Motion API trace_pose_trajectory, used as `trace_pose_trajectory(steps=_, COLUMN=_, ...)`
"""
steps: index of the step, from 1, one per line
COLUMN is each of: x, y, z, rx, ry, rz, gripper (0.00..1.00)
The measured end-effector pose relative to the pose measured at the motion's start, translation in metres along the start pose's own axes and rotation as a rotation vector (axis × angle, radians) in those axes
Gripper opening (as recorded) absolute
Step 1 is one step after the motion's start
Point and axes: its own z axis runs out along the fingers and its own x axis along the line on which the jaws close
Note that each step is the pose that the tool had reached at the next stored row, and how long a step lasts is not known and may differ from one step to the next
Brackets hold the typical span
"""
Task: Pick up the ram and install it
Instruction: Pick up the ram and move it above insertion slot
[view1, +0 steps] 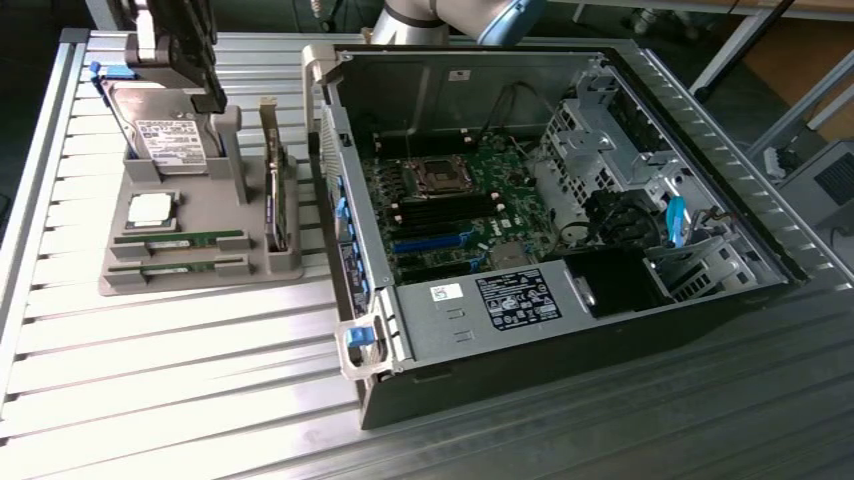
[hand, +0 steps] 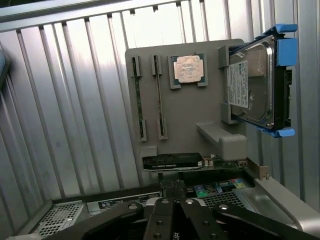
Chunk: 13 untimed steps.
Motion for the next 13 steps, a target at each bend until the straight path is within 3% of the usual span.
trace_pose_trajectory(steps=1, x=0.0000, y=0.0000, z=0.0000, rx=-0.0001, ry=-0.0001, rz=0.000, gripper=0.09)
trace_pose_trajectory(steps=2, x=0.0001, y=0.0000, z=0.0001, rx=-0.0138, ry=0.0021, rz=0.000, gripper=0.09)
trace_pose_trajectory(steps=4, x=0.0000, y=0.0001, z=0.0009, rx=-0.0748, ry=0.0118, rz=0.000, gripper=0.09)
trace_pose_trajectory(steps=5, x=0.0000, y=0.0002, z=0.0011, rx=-0.0845, ry=0.0133, rz=0.000, gripper=0.09)
trace_pose_trajectory(steps=7, x=0.0001, y=0.0001, z=0.0012, rx=-0.0974, ry=0.0154, rz=-0.001, gripper=0.09)
trace_pose_trajectory(steps=8, x=0.0001, y=0.0001, z=0.0014, rx=-0.1083, ry=0.0173, rz=-0.001, gripper=0.09)
trace_pose_trajectory(steps=9, x=0.0001, y=0.0003, z=0.0015, rx=-0.1130, ry=0.0180, rz=0.000, gripper=0.09)
trace_pose_trajectory(steps=12, x=0.0001, y=0.0002, z=0.0015, rx=-0.1131, ry=0.0180, rz=0.000, gripper=0.10)
trace_pose_trajectory(steps=13, x=0.0000, y=0.0002, z=0.0015, rx=-0.1131, ry=0.0179, rz=0.000, gripper=0.16)
